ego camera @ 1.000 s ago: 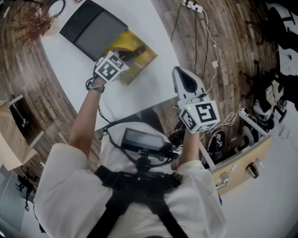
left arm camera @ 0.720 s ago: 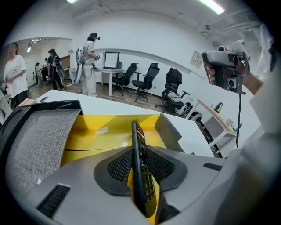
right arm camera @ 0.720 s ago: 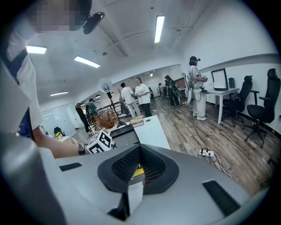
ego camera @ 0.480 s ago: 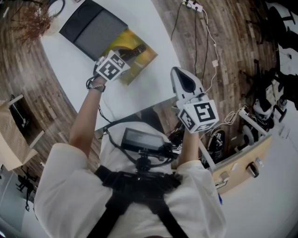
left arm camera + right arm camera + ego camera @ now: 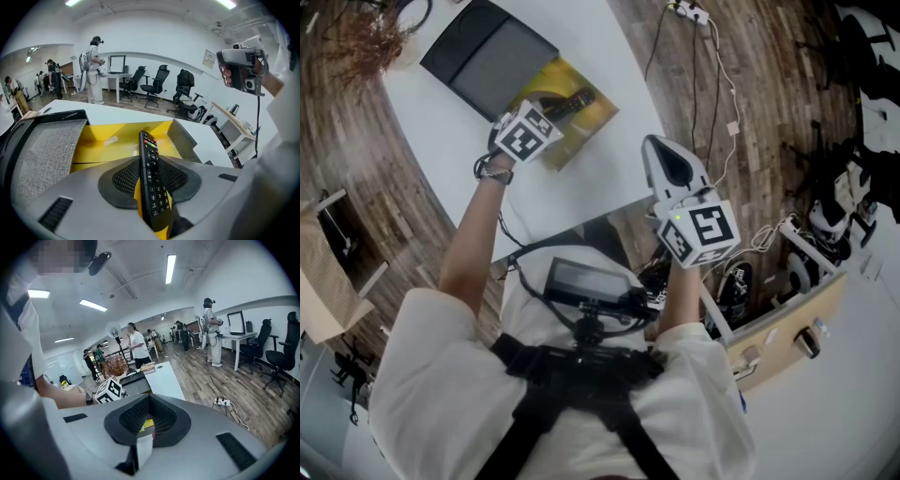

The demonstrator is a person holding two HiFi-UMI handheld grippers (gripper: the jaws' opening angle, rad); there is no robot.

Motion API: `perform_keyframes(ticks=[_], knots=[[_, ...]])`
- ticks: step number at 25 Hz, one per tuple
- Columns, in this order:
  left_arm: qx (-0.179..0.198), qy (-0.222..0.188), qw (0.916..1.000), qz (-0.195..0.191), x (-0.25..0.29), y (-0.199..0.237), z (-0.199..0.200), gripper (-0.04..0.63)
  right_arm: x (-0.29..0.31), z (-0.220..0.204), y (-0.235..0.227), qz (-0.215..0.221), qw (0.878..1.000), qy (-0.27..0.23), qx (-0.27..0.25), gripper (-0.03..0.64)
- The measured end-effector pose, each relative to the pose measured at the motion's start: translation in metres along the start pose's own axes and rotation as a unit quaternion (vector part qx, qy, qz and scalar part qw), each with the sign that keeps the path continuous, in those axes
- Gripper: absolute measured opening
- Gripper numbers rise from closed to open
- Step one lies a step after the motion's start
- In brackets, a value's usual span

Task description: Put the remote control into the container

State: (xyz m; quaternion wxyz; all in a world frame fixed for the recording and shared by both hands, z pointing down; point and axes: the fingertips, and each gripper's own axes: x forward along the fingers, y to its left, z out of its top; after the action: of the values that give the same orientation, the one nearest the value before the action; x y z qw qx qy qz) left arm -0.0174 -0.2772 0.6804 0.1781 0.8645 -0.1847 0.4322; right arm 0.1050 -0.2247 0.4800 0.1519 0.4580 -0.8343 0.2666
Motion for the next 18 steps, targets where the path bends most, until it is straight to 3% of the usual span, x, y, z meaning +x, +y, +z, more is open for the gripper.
perform_keyframes(ticks=[12, 18], knots=[[0.022, 0.001, 0.9995, 0.021, -0.0002, 0.0062, 0.0036, 0.140, 0.0001, -0.0008, -0.0002, 0.000, 1.000, 0.002, 0.000, 0.003], [0.012, -0.011, 0.9995, 0.028, -0.0078, 0.0078, 0.0081, 0.140, -0.0006, 0.0026, 0.0023, 0.003, 1.000, 0.001, -0.001, 0.003]])
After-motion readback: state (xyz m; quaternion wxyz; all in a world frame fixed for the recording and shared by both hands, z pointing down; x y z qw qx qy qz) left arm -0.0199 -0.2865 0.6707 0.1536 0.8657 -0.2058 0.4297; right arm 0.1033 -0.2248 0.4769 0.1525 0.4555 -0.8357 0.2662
